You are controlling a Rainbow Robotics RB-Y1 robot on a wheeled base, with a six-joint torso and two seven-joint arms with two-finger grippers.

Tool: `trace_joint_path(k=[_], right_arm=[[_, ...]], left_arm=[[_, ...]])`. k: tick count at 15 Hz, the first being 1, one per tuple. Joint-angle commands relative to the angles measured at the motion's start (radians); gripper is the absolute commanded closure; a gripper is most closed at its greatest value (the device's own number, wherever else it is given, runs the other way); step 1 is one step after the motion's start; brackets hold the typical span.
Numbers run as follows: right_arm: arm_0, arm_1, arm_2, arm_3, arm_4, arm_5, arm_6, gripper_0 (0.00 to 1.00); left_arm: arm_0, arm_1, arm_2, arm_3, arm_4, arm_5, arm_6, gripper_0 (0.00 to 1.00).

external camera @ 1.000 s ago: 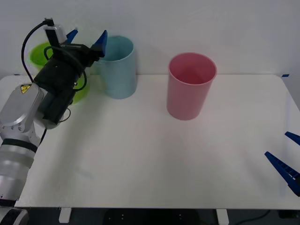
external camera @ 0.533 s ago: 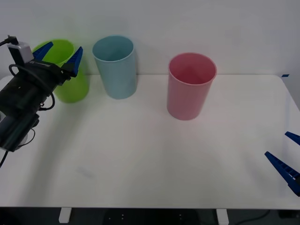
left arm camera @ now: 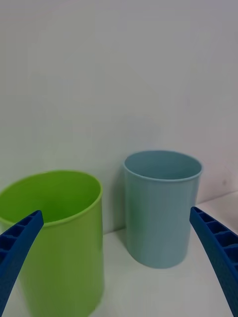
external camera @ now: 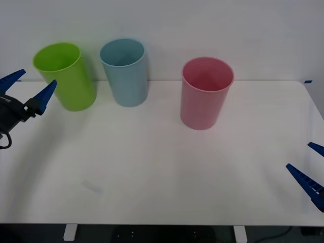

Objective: Grasp the object on the table and drop it into the matching bin: aluminum can to the light blue bin, PET bottle to the pink bin.

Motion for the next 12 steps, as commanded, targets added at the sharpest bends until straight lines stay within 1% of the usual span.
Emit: trace_joint_path(k=[1,2,4,5,8,12], right_arm=[[0.000,0.000,0.000,0.000,0.000,0.000,0.000,0.00],[0.000,0.000,0.000,0.000,0.000,0.000,0.000,0.00],[0.000,0.000,0.000,0.000,0.000,0.000,0.000,0.00],[0.000,0.000,0.000,0.000,0.000,0.000,0.000,0.00],[0.000,0.000,0.000,0.000,0.000,0.000,0.000,0.00],[0.000,0.000,0.000,0.000,0.000,0.000,0.000,0.00]], left_arm=[[0.082,0.002,0.087,-0.026,-0.002,-0.092,0.008,0.00],[0.111,0.002,0.125,-0.027,-0.006,-0.136,0.008,0.00],[0.154,0.002,0.213,-0.030,-0.052,-0.238,0.014,0.00],[0.176,0.002,0.240,-0.030,-0.060,-0.271,0.021,0.00],[0.259,0.010,0.300,-0.043,-0.034,-0.339,0.024,0.00],[0.364,0.042,0.311,-0.044,0.035,-0.354,0.018,0.00]])
